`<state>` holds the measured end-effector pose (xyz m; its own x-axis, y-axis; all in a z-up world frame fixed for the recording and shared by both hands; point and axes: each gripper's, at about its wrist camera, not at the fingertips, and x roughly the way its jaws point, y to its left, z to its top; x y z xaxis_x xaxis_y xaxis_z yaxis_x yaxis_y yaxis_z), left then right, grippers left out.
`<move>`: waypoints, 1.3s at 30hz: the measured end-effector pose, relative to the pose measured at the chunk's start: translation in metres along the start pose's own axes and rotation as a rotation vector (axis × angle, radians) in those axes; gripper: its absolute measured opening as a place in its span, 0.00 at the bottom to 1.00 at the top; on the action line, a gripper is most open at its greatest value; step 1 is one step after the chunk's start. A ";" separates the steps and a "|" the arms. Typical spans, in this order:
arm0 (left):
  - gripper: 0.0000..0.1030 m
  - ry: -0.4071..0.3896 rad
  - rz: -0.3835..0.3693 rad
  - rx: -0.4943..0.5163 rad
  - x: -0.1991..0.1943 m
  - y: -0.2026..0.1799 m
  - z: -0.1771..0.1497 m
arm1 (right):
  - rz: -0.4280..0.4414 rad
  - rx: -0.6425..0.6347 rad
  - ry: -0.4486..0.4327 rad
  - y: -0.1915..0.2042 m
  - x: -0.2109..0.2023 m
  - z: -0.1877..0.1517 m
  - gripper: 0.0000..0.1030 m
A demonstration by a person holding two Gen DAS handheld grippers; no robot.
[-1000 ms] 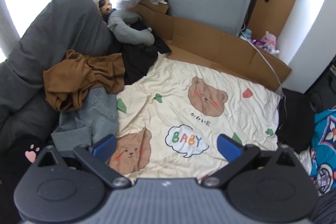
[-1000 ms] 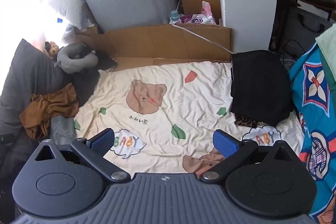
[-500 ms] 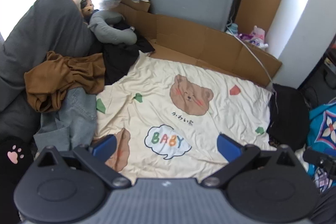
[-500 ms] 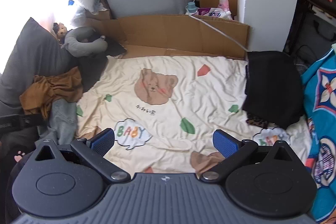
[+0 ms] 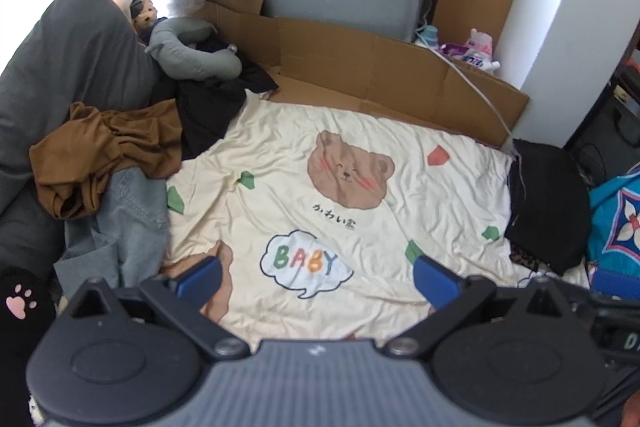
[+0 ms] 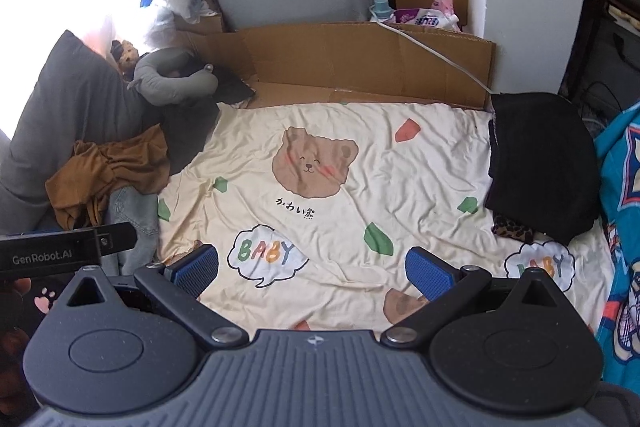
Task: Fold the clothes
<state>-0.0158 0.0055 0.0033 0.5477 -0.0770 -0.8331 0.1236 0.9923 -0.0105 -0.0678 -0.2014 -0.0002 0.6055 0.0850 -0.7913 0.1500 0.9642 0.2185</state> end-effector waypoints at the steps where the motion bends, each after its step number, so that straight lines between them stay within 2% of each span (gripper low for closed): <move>1: 1.00 -0.008 0.008 0.005 -0.001 -0.001 0.000 | -0.008 -0.004 -0.006 0.001 0.001 0.000 1.00; 4: 1.00 -0.031 0.042 0.029 -0.003 -0.006 -0.001 | -0.039 -0.025 -0.011 0.005 0.006 -0.003 1.00; 7: 1.00 -0.045 0.074 0.061 -0.003 -0.009 -0.001 | -0.034 -0.053 -0.005 0.010 0.009 -0.005 1.00; 19: 1.00 0.042 0.048 0.022 0.011 0.003 0.002 | -0.038 -0.096 0.021 0.017 0.016 -0.007 1.00; 33: 0.99 0.060 0.025 0.033 0.016 0.005 0.005 | -0.013 -0.082 0.073 0.017 0.025 -0.006 1.00; 39: 0.99 0.061 0.035 0.046 0.016 0.002 0.004 | -0.013 -0.086 0.066 0.017 0.024 -0.008 1.00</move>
<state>-0.0033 0.0063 -0.0076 0.5011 -0.0351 -0.8647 0.1437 0.9887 0.0432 -0.0567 -0.1813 -0.0198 0.5504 0.0865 -0.8304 0.0880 0.9831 0.1608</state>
